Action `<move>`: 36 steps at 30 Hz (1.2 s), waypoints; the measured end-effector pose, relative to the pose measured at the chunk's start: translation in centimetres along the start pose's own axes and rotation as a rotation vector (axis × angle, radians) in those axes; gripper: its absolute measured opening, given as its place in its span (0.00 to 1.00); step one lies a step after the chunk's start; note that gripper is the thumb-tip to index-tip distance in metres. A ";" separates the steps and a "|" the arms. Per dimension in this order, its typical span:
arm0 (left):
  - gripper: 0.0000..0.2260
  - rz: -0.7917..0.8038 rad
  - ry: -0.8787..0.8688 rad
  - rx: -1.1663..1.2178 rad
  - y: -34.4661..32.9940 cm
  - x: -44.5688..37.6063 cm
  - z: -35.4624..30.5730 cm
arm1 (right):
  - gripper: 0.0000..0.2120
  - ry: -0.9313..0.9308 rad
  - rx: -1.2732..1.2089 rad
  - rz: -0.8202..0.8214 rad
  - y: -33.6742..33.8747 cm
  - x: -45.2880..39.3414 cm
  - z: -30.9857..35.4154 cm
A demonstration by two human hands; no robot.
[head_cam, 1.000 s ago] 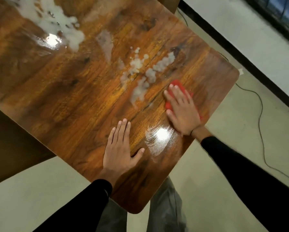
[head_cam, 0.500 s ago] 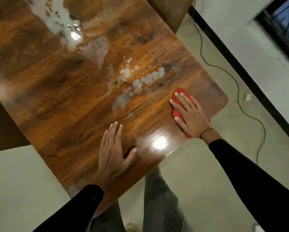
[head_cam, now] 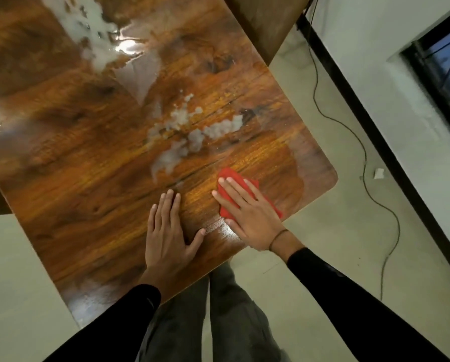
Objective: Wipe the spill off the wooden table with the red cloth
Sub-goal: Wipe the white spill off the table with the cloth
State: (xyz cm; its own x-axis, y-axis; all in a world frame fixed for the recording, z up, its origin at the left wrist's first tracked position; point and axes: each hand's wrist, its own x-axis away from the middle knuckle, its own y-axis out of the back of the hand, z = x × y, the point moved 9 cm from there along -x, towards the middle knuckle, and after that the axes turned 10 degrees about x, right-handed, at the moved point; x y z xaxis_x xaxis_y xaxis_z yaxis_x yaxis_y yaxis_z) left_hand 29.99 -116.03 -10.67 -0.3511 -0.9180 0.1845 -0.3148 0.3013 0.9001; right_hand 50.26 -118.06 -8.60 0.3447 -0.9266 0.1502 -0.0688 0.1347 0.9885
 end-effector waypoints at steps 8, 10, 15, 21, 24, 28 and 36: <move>0.47 -0.018 -0.028 0.006 -0.1 0.1 -0.1 | 0.35 -0.329 -0.068 0.051 0.1 3.7 -15.6; 0.47 -0.009 -0.025 0.004 -0.2 0.0 0.1 | 0.35 -0.421 -0.119 0.057 0.1 2.9 -19.6; 0.47 -0.007 -0.015 0.001 -0.6 0.0 0.5 | 0.35 -0.590 -0.194 0.041 0.7 -2.6 -23.9; 0.48 -0.004 0.001 -0.022 -1.0 0.1 1.0 | 0.38 -0.432 -0.005 0.055 1.9 -7.7 -20.7; 0.48 -0.016 0.008 0.002 -1.0 0.2 0.9 | 0.39 -0.236 0.021 0.071 1.7 -8.0 -15.7; 0.48 -0.041 0.008 0.043 -0.7 0.1 0.7 | 0.38 -0.054 -0.027 0.044 0.9 -3.5 -11.9; 0.54 -0.236 0.320 0.107 1.1 1.0 2.9 | 0.46 -0.516 -0.180 0.007 1.1 -4.7 -21.7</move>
State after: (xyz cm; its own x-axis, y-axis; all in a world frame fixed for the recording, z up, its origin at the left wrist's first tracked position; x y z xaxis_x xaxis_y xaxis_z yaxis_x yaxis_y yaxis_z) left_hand 26.76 -115.85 -10.59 0.0281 -0.9939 0.1068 -0.4496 0.0829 0.8894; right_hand 68.92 -105.93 -7.81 -0.1630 -0.9712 0.1740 0.1077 0.1578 0.9816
